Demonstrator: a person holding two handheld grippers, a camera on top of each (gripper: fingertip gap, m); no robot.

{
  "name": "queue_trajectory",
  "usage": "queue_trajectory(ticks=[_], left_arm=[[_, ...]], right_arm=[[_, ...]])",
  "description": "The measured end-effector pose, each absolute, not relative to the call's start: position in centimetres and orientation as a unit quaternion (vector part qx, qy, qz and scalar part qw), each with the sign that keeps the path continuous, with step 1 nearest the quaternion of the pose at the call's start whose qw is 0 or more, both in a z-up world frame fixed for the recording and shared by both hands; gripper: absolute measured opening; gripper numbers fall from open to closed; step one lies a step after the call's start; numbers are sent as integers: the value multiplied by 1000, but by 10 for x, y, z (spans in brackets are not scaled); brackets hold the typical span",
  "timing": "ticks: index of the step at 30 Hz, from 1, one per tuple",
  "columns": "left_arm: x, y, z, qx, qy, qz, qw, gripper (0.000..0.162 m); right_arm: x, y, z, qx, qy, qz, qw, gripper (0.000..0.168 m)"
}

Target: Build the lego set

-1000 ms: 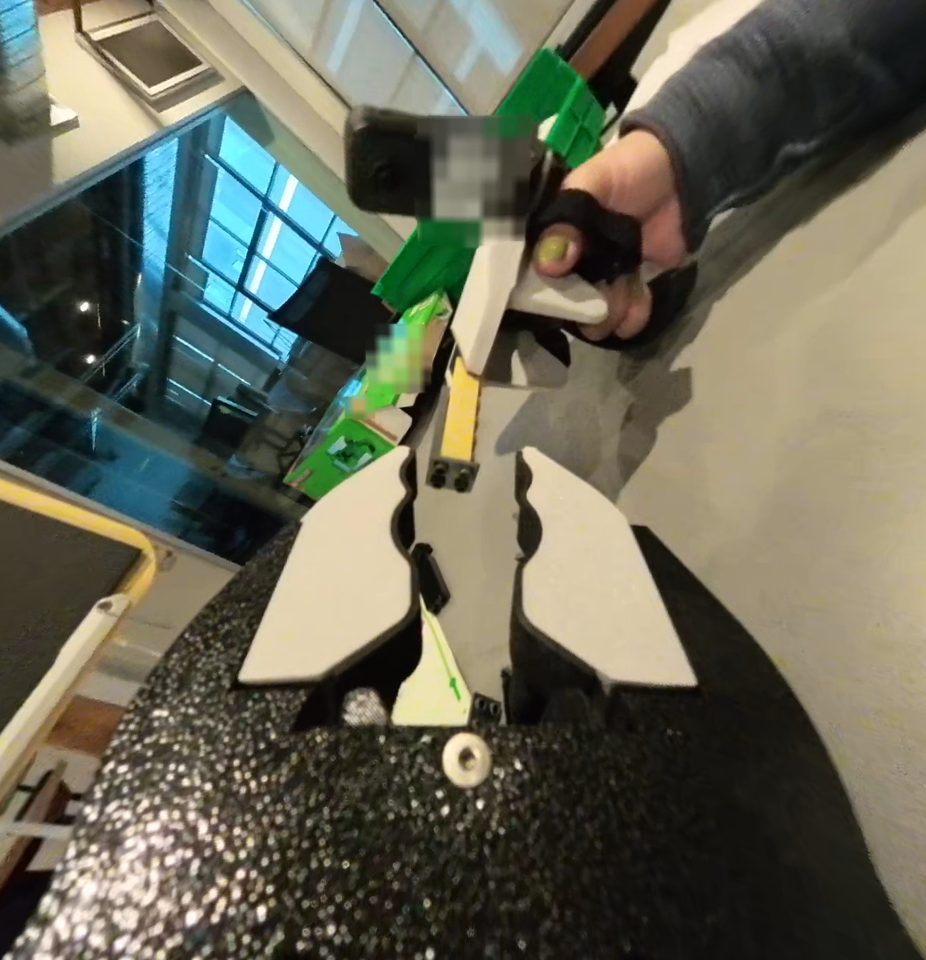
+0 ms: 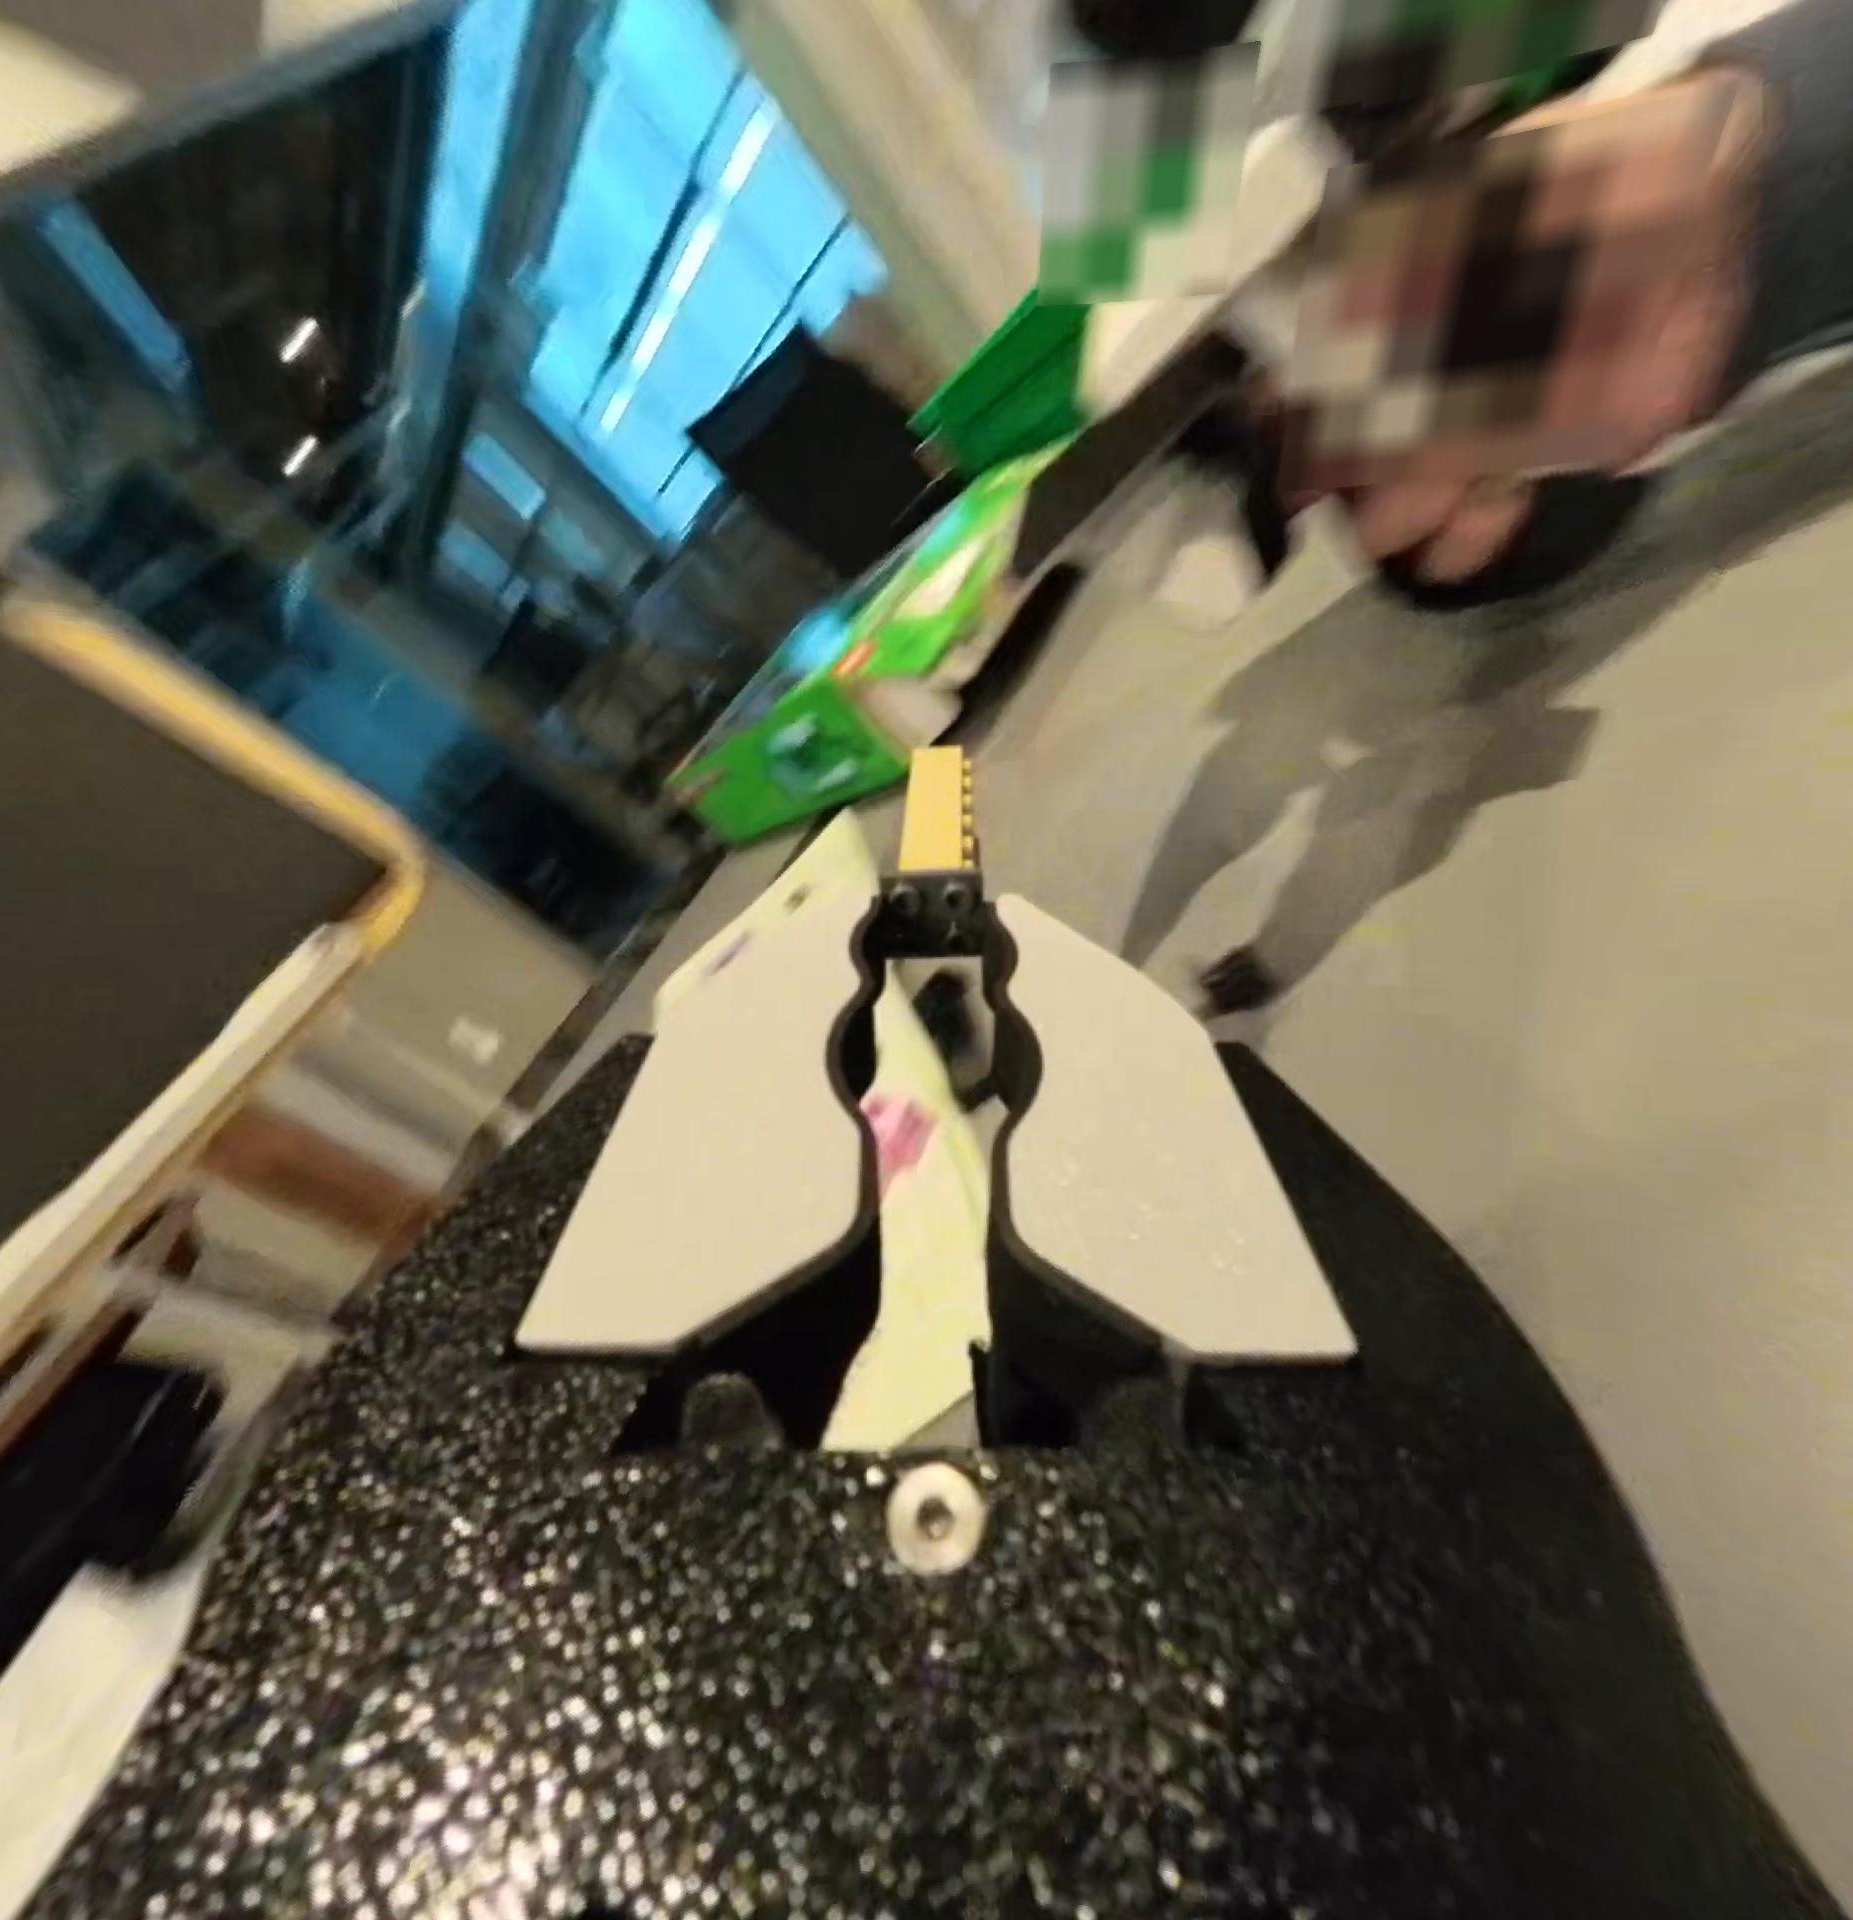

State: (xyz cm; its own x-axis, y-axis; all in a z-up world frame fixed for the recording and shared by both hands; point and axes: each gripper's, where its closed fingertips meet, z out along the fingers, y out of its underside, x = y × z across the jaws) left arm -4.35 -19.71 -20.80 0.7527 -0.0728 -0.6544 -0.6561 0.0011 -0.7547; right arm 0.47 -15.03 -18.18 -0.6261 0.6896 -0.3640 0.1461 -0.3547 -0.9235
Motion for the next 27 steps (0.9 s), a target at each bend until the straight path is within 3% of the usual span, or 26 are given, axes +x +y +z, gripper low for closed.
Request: queue_trajectory(ticks=[1, 4, 12, 27], left_arm=[[-58, -197, -207, -686, 235, 244, 644, 17], [-87, -199, -206, -722, 152, 239, 631, 17], [-115, -203, -230, -785, 63, 171, 592, 17], [-131, -206, -234, -793, 30, 155, 589, 17]], right_arm=[[3, -142, -181, -397, -533, 712, 228, 43], [-6, -122, -197, -441, -550, 638, 309, 33], [-19, -116, -213, -447, -580, 544, 411, 27], [-26, -115, -208, -404, -586, 511, 482, 23]])
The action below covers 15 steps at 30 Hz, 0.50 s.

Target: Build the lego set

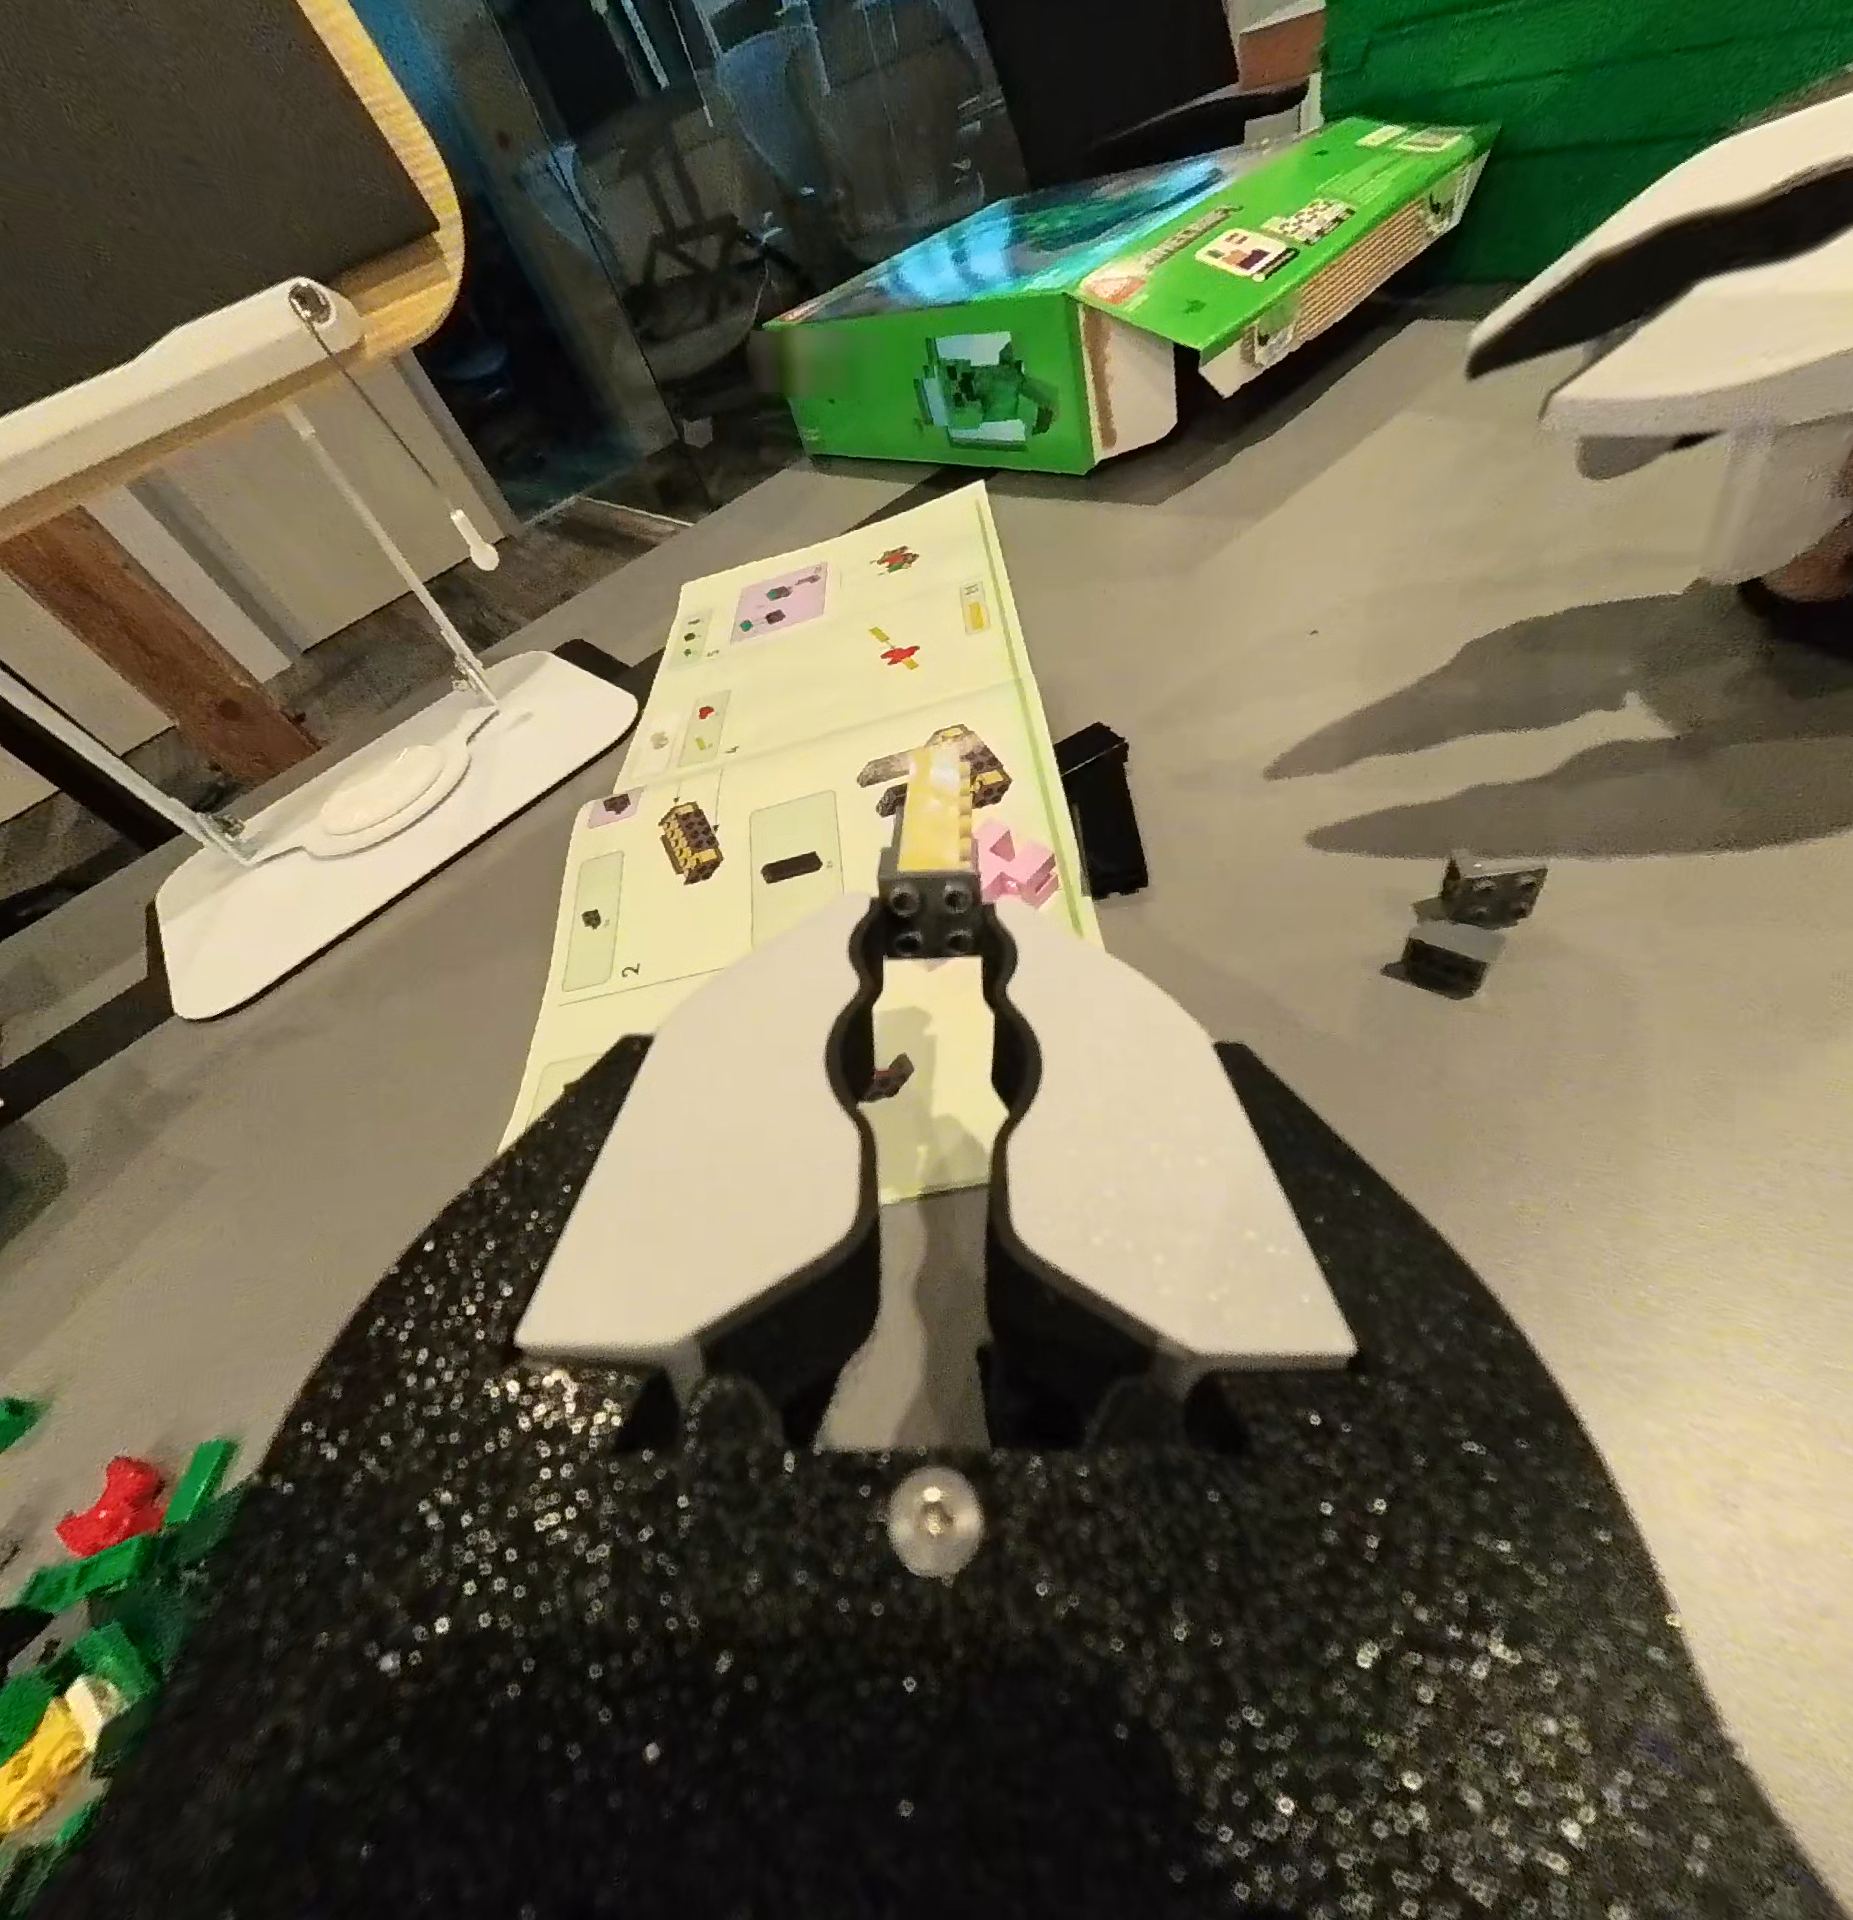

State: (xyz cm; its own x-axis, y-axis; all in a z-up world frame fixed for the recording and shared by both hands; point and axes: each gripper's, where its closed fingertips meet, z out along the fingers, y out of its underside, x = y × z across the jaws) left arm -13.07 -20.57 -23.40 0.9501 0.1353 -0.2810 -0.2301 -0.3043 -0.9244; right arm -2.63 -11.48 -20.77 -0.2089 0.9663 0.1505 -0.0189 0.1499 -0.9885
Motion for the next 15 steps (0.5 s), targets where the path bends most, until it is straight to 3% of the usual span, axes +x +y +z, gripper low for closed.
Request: queue_trajectory(ticks=[8, 15], left_arm=[[-128, -205, -229, -785, 30, 155, 599, 17], [-124, -204, -228, -777, 28, 129, 616, 17]], right_arm=[[-36, -127, -219, -365, -639, 445, 511, 23], [-30, -130, -214, -371, -627, 492, 477, 22]])
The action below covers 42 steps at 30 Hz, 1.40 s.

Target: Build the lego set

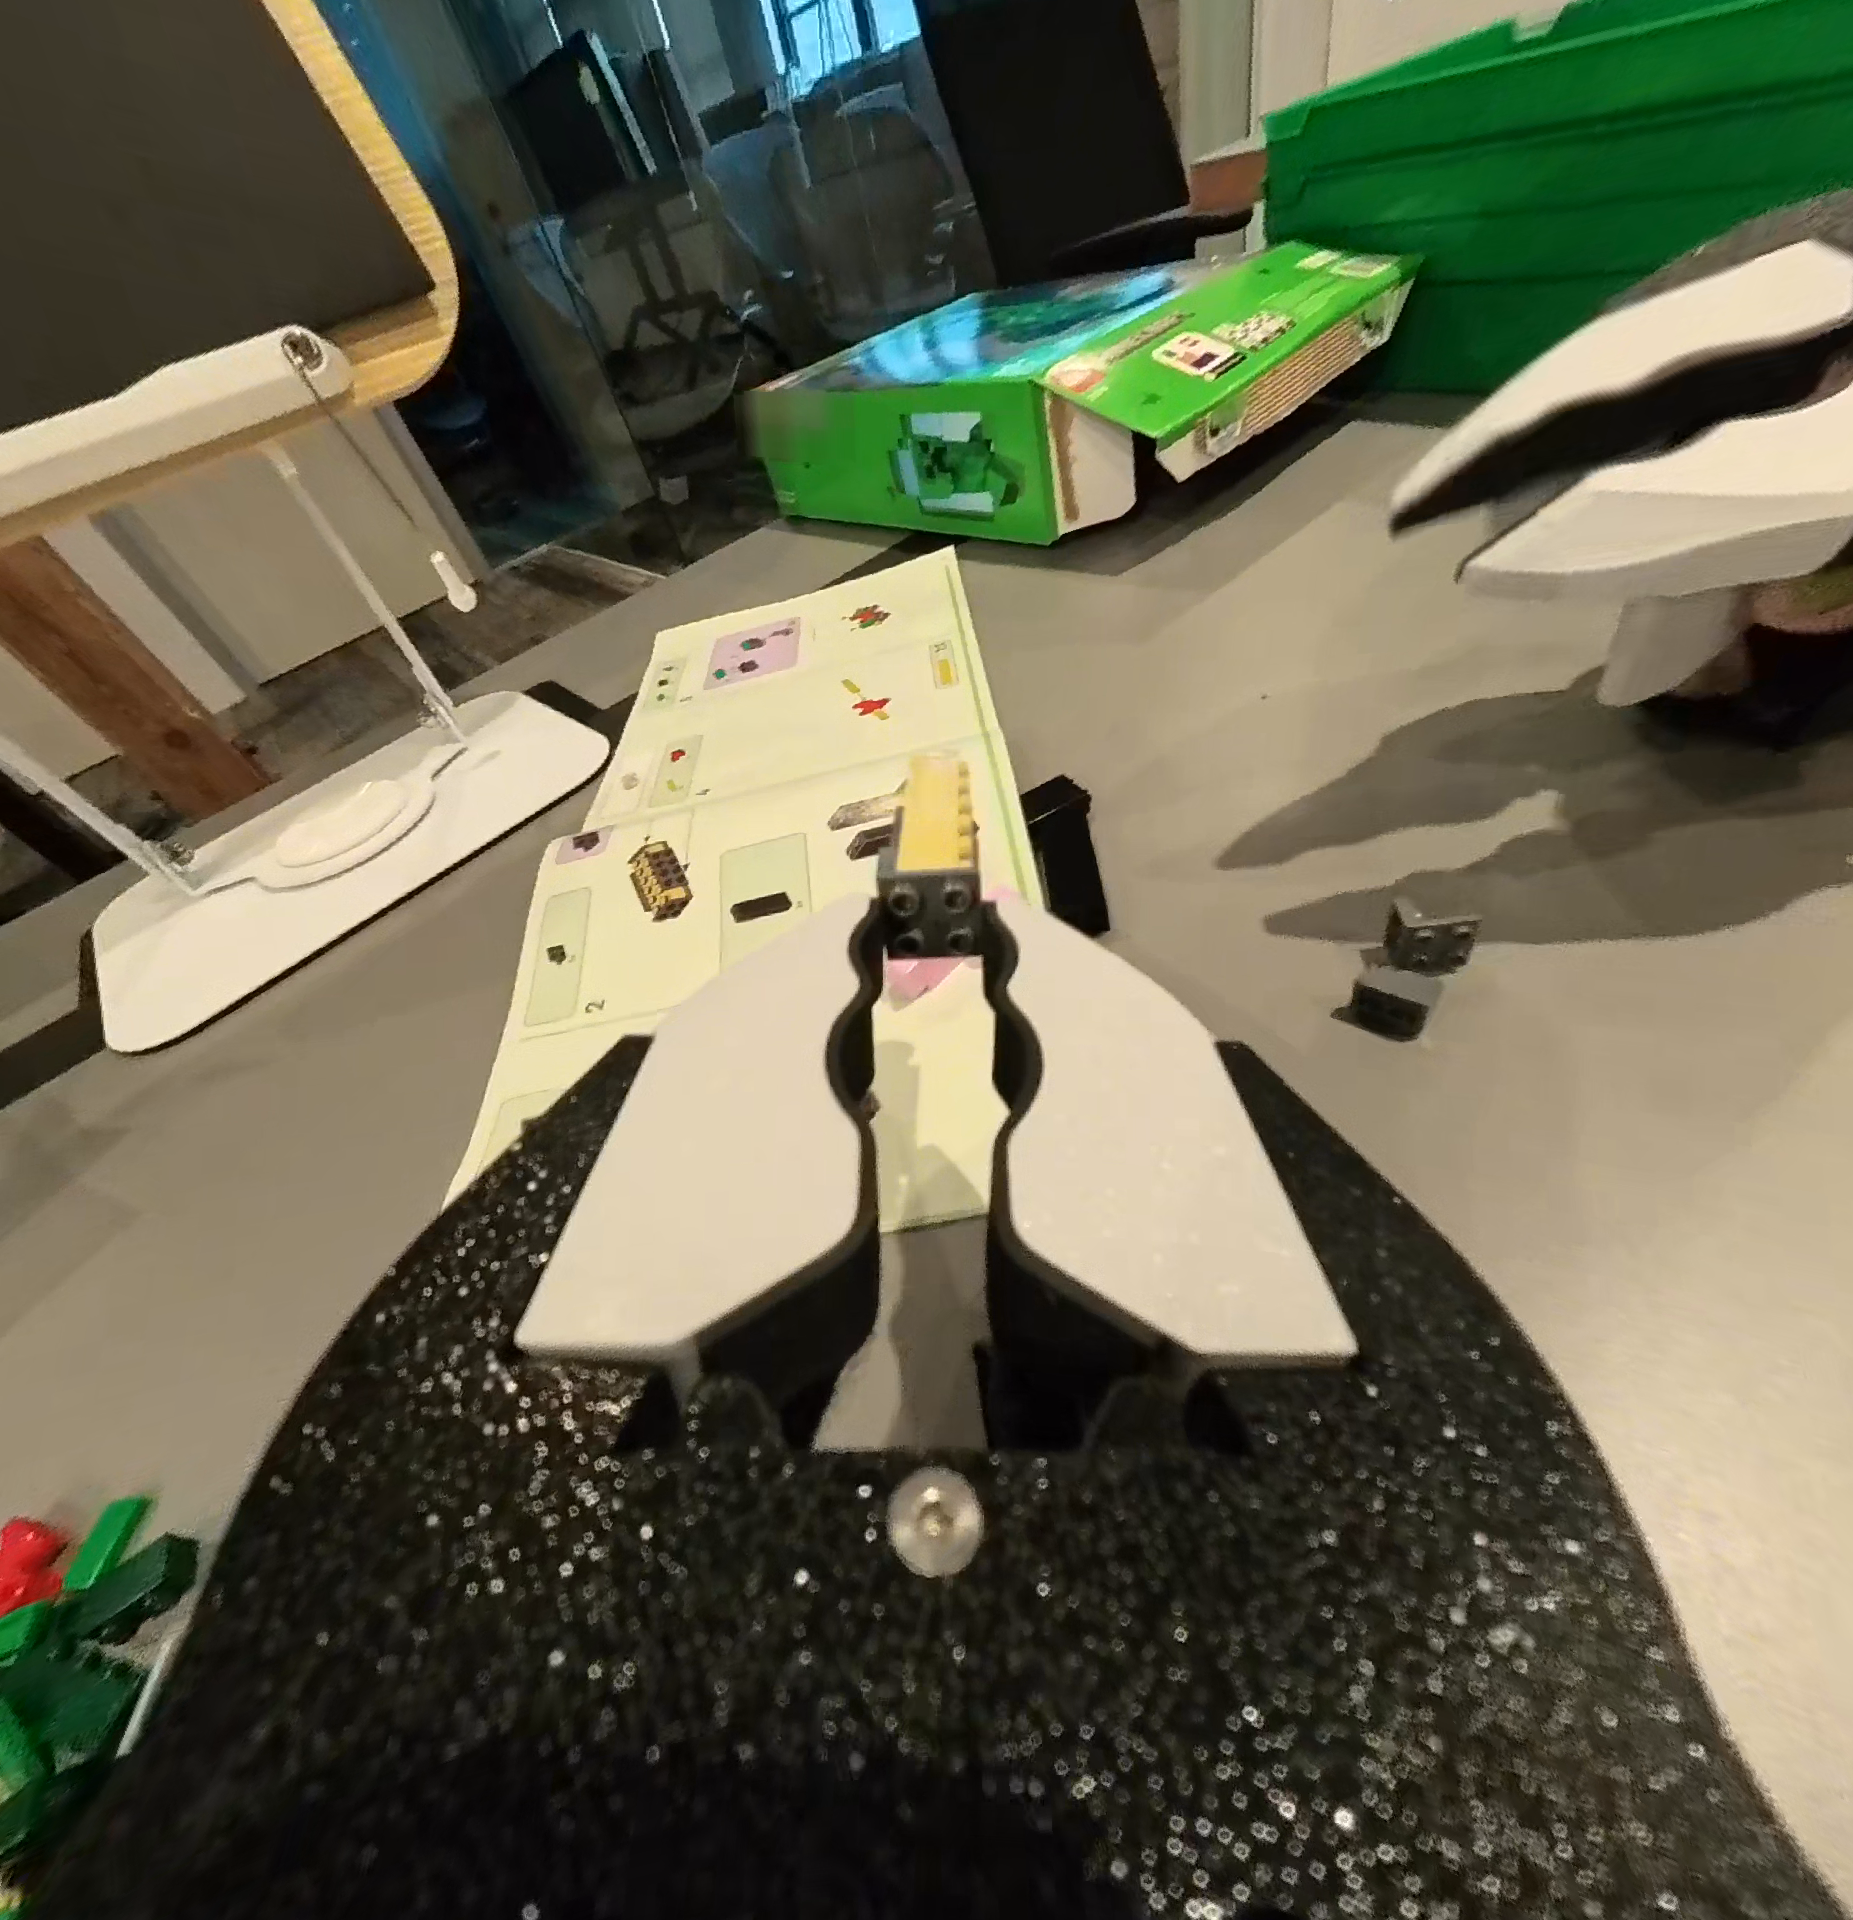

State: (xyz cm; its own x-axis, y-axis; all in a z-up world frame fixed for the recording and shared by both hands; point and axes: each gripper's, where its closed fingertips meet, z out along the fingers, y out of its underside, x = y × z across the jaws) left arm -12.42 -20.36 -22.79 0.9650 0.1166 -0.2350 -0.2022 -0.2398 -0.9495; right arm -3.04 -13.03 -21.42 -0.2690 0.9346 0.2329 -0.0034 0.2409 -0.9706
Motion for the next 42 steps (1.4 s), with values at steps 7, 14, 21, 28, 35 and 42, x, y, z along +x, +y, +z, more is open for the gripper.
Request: queue_trajectory(ticks=[7, 14, 21, 28, 35, 42], left_arm=[[-113, -200, -230, -774, 69, 142, 613, 17], [-103, -196, -236, -777, 100, 151, 602, 17], [-101, -195, -234, -772, 94, 142, 613, 17], [-98, -194, -235, -768, 99, 137, 618, 17], [-90, -193, -232, -761, 109, 129, 626, 17], [-89, -190, -234, -759, 123, 152, 621, 17]], right_arm=[[-22, -157, -258, -384, -741, 419, 357, 6], [-20, -168, -284, -379, -798, 346, 315, 11], [-26, -145, -288, -426, -780, 303, 345, 4], [-23, -152, -282, -375, -791, 320, 363, 12], [-25, -153, -285, -369, -796, 303, 372, 17], [-25, -161, -284, -338, -807, 324, 360, 22]])
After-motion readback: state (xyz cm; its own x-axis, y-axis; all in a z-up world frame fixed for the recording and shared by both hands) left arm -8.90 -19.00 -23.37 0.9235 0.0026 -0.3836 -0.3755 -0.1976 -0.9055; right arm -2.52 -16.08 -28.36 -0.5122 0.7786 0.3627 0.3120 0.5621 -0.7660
